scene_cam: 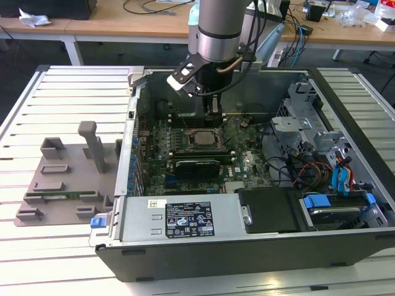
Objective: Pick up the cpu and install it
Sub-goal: 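Place the cpu into insertion slot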
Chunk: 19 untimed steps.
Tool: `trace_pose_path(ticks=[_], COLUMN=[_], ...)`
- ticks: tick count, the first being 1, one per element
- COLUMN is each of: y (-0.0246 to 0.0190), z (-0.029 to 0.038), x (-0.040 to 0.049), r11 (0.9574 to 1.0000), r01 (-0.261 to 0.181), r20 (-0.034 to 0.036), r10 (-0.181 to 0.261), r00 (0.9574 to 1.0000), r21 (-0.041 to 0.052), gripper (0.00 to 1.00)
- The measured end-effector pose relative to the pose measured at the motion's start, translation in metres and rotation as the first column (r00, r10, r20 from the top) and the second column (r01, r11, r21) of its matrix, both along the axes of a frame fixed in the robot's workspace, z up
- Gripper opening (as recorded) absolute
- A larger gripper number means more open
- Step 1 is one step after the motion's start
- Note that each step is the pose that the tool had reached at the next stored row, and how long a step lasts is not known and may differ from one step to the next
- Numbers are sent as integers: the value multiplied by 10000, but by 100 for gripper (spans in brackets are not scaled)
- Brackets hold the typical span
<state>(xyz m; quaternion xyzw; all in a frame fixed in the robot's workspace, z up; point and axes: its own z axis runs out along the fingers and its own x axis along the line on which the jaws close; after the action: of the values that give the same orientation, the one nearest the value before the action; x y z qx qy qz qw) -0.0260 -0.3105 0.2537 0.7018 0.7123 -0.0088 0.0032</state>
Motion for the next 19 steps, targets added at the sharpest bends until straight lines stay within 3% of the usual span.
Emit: trace_pose_path(ticks=[5,8,11,19], y=[0,0,0,0], z=[77,196,269,349], x=[0,0,0,0], r11=[10000,10000,10000,10000], r01=[0,0,0,0], r20=[-1,0,0,0], r10=[0,0,0,0], r00=[10000,10000,10000,10000], r21=[-1,0,-1,0], gripper=[11,11,11,11])
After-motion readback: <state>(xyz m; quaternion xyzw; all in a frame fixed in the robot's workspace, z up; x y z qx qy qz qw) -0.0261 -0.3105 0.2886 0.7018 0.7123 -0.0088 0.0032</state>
